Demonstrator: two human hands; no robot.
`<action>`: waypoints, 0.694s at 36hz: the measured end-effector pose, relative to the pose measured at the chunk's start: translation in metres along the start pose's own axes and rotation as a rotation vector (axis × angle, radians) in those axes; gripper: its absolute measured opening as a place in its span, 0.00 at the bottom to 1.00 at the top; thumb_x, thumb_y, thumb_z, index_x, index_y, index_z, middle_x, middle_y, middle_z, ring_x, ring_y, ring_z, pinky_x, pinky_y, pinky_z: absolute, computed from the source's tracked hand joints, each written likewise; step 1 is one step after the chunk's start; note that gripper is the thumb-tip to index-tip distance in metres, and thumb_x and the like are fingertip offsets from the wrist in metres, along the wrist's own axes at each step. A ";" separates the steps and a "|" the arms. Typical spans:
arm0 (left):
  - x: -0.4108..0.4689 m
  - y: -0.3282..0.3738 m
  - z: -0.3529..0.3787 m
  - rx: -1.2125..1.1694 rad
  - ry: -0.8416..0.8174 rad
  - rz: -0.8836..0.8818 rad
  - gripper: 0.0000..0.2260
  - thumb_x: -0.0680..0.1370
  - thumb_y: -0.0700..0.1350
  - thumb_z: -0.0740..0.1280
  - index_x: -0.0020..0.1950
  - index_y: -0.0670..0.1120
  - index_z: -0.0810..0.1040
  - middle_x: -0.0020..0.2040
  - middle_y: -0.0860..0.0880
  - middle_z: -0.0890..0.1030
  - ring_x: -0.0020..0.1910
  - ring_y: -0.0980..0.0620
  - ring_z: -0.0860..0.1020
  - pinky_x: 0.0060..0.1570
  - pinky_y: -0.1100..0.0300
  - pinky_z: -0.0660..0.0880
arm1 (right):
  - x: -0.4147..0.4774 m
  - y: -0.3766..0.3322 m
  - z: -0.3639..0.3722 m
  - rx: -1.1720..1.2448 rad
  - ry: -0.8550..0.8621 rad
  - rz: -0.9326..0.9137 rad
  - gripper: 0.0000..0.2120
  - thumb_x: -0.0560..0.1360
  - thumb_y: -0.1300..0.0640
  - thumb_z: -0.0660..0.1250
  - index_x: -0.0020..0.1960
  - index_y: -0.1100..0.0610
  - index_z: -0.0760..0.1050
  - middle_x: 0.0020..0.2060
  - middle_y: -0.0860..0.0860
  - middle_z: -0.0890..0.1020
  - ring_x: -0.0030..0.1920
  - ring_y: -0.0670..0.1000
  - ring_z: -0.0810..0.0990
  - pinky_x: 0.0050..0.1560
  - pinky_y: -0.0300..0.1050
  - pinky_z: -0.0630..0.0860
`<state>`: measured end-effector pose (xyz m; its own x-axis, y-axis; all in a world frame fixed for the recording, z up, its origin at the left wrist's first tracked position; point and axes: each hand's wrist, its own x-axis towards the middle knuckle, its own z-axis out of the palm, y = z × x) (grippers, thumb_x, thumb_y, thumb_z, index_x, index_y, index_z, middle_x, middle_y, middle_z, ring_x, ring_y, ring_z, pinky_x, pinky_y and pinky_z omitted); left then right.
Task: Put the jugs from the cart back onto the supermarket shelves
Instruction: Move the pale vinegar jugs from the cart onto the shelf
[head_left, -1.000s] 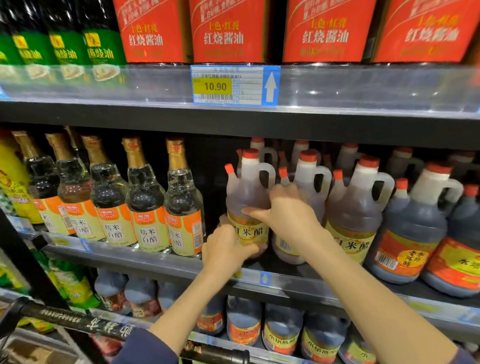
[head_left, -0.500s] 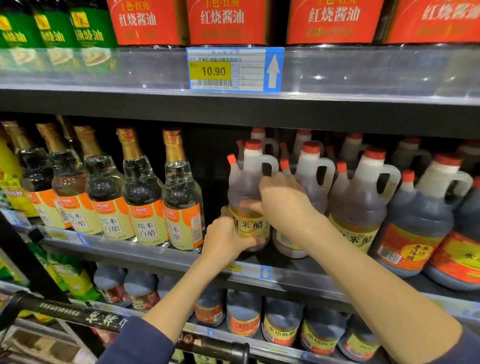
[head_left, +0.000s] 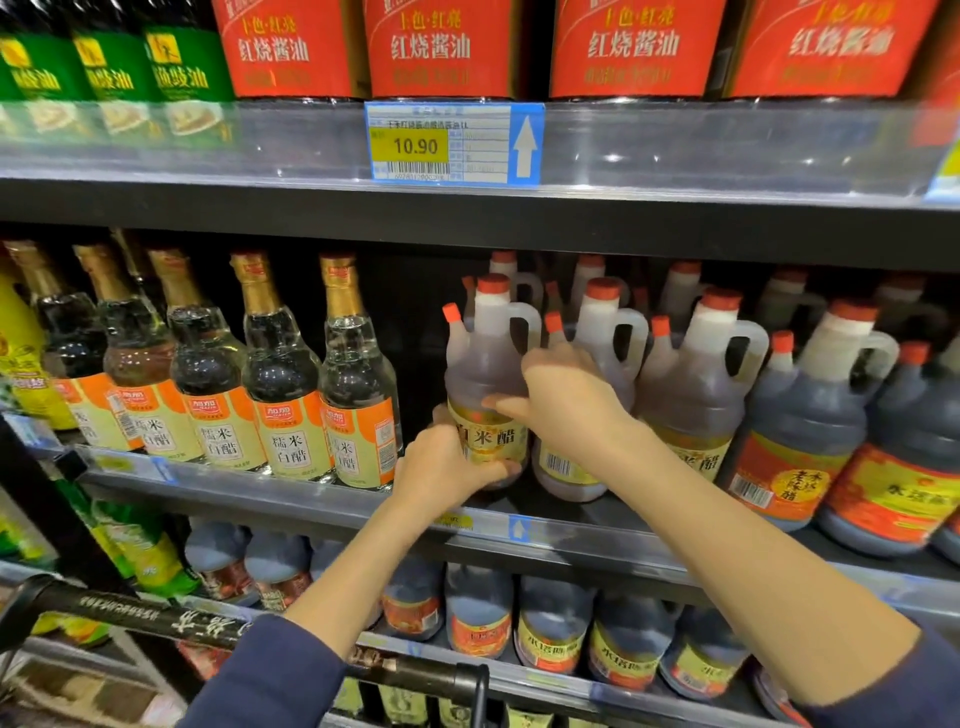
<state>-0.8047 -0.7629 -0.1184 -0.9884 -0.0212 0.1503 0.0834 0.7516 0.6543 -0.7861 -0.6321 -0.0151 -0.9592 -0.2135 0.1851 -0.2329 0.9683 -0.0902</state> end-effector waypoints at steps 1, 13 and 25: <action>0.000 -0.002 -0.003 -0.015 -0.048 0.009 0.30 0.65 0.61 0.75 0.57 0.43 0.72 0.45 0.53 0.79 0.46 0.53 0.79 0.41 0.60 0.74 | -0.004 0.003 0.003 0.009 0.034 -0.025 0.22 0.77 0.43 0.62 0.61 0.60 0.72 0.55 0.56 0.76 0.55 0.55 0.76 0.50 0.43 0.72; -0.047 0.007 -0.036 0.090 -0.194 0.243 0.35 0.73 0.55 0.71 0.75 0.47 0.60 0.70 0.52 0.68 0.67 0.57 0.68 0.61 0.70 0.64 | -0.057 0.037 0.020 0.140 -0.032 -0.276 0.30 0.73 0.43 0.68 0.69 0.57 0.68 0.59 0.55 0.76 0.58 0.56 0.76 0.54 0.48 0.74; -0.137 0.035 -0.037 0.547 -0.270 0.185 0.27 0.80 0.55 0.61 0.75 0.46 0.61 0.73 0.47 0.67 0.71 0.47 0.66 0.66 0.50 0.68 | -0.147 0.090 0.019 -0.018 -0.277 -0.283 0.35 0.74 0.40 0.65 0.73 0.58 0.61 0.68 0.55 0.70 0.65 0.56 0.71 0.63 0.52 0.71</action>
<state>-0.6621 -0.7585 -0.0886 -0.9669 0.2546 -0.0144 0.2496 0.9564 0.1515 -0.6694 -0.5161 -0.0690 -0.8647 -0.4972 -0.0709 -0.4942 0.8675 -0.0562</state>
